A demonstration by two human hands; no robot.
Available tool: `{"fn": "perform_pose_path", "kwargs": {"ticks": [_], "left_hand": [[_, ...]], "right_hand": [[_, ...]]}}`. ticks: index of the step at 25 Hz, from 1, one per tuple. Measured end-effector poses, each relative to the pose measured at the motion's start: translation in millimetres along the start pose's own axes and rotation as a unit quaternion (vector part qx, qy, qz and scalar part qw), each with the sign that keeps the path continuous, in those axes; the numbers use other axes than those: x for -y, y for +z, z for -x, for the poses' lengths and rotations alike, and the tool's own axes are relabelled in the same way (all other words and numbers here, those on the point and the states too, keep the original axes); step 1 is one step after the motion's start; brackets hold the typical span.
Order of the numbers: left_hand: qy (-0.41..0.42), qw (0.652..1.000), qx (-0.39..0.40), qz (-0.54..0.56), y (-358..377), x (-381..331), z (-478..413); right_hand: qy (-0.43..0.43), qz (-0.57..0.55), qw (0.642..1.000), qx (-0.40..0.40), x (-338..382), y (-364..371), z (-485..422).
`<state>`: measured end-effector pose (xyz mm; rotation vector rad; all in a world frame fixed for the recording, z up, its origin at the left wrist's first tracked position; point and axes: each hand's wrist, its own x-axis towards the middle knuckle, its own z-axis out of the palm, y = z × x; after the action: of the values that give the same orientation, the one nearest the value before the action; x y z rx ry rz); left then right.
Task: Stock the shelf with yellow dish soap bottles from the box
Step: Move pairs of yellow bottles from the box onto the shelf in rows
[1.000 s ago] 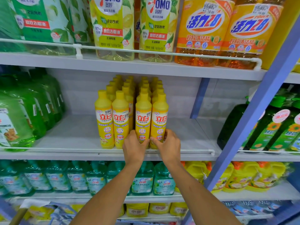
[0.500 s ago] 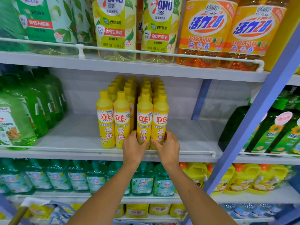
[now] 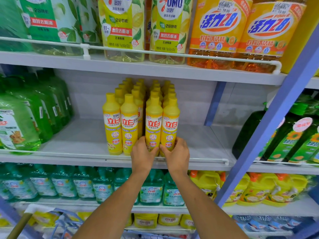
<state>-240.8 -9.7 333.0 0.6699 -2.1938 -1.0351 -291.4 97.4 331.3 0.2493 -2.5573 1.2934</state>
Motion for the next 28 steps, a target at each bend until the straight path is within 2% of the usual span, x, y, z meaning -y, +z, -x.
{"fn": "perform_pose_path", "kwargs": {"ticks": [5, 9, 11, 13, 15, 18, 24, 28], "left_hand": [[-0.005, 1.0, 0.022, 0.001, -5, -5, -1], [0.018, 0.996, 0.055, -0.071, -17, -10, 8], [0.059, 0.987, 0.089, -0.123, -31, -10, 16], [0.109, 0.964, 0.14, -0.199, -52, -7, 24], [0.159, 0.92, 0.192, -0.302, -72, -9, 29], [0.23, 0.866, 0.22, -0.386, -97, -14, 47], [0.242, 0.837, 0.286, -0.399, -130, 19, 118], [0.209, 0.827, 0.337, -0.399, -129, 64, 171]], "right_hand": [[-0.004, 0.01, 1.0, 0.024, 0, -2, -4], [-0.041, 0.073, 0.994, 0.074, -3, -15, -4], [-0.083, 0.114, 0.983, 0.115, -5, -32, -1], [-0.126, 0.168, 0.964, 0.162, -2, -57, 6], [-0.168, 0.244, 0.934, 0.201, 3, -83, 15], [-0.194, 0.32, 0.906, 0.196, 9, -119, 40], [-0.169, 0.381, 0.886, 0.205, 10, -136, 133], [-0.167, 0.398, 0.864, 0.257, -16, -116, 193]]}}
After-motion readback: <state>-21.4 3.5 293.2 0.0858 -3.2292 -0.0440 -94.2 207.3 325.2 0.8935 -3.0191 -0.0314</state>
